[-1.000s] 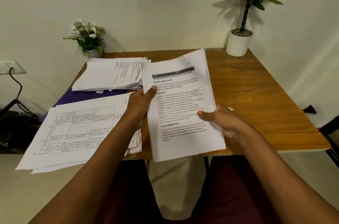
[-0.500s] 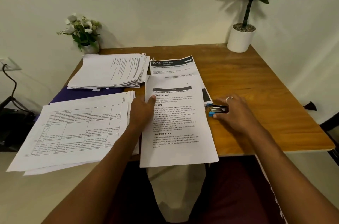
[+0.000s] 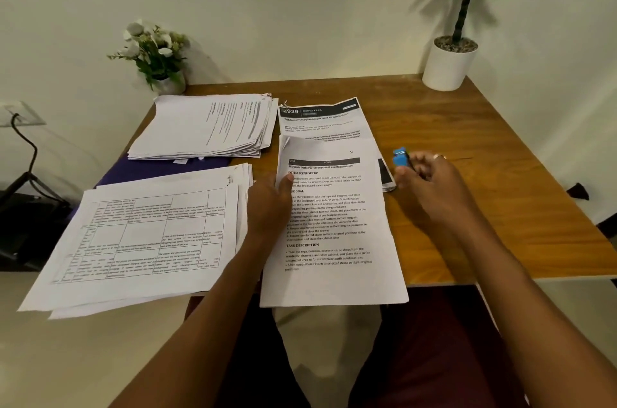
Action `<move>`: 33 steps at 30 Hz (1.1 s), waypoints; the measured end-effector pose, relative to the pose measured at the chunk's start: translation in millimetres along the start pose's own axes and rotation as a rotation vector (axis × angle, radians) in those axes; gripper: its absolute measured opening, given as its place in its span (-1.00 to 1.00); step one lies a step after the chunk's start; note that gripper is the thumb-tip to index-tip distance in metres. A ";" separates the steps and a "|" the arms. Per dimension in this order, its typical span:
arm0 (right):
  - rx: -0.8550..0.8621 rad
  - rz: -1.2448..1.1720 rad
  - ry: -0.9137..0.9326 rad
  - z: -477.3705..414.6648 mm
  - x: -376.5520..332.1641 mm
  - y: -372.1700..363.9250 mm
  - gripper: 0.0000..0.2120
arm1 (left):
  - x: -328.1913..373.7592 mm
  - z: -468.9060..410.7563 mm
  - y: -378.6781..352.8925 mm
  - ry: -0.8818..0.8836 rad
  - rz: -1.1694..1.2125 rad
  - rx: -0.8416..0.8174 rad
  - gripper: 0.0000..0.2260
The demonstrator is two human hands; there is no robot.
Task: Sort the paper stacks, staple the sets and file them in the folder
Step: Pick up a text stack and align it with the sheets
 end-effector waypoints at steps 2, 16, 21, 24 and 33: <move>-0.081 -0.083 0.075 -7.8 -19.8 -7.9 -0.60 | -0.5 -0.9 0.2 -0.004 0.002 0.007 -0.75; -0.184 0.633 0.510 -54.2 -110.7 -62.5 -0.51 | 3.2 1.6 -1.0 -0.136 0.014 -0.025 -0.82; -0.185 0.786 0.614 -64.5 -120.0 -60.3 -0.48 | 0.1 -1.5 -2.3 -0.169 0.006 -0.032 -0.76; -0.255 0.830 0.675 -68.1 -123.7 -59.5 -0.48 | 0.2 -1.7 -2.0 -0.177 0.015 -0.035 -0.75; -0.307 0.962 0.784 -76.8 -132.3 -58.4 -0.48 | 2.3 -1.7 -0.7 -0.177 0.016 -0.044 -0.75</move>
Point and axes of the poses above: each hand's wrist, its own z-axis away from the middle knuckle, its own y-axis out of the back of the hand, x = y × z, the point moved 4 cm from there along -z, towards the middle knuckle, and after that the axes turned 13 degrees about z, right-handed, at the moved point
